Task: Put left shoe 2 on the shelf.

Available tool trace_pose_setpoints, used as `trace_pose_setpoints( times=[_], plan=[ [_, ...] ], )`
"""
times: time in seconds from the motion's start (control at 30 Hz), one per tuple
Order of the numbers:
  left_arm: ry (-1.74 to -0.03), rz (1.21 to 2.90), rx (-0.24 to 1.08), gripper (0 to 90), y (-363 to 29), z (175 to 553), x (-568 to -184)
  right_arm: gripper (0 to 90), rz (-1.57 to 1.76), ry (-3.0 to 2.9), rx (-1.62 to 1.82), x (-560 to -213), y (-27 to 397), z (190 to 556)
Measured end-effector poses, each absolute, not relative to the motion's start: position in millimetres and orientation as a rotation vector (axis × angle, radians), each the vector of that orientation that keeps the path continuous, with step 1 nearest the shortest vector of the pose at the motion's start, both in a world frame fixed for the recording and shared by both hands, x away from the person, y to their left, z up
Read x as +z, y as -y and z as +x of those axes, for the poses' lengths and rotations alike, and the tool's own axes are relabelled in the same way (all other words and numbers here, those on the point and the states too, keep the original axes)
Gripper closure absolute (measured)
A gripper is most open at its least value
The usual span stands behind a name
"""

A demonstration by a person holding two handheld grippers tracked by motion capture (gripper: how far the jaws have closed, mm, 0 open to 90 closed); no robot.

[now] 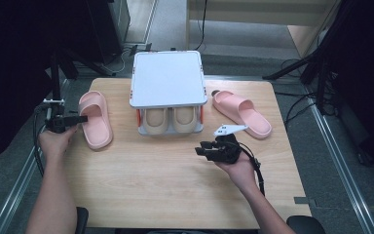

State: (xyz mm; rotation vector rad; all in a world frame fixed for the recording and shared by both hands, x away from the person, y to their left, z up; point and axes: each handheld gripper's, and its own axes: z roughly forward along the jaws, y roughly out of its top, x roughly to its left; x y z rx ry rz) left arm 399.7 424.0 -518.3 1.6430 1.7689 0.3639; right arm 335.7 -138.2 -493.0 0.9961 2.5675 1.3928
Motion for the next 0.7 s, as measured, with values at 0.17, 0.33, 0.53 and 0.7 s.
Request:
trace_pose_setpoints(
  times=[0.17,0.33,0.53,0.7],
  plan=[
    [-1.773,1.648,0.378,57.4,-426,404,-519,63.5,1.020,-2.548,1.390,-493,145,334],
    [-1.753,1.675,0.418,64.6,-420,408,-519,63.4,1.033,-2.539,1.387,-494,148,333],
    [-1.776,1.665,0.422,71.7,-420,408,-517,63.4,1.036,-2.539,1.385,-494,147,333],
    [-1.788,1.657,0.400,83.0,-423,406,-515,63.4,1.030,-2.542,1.389,-494,145,335]
  ],
)
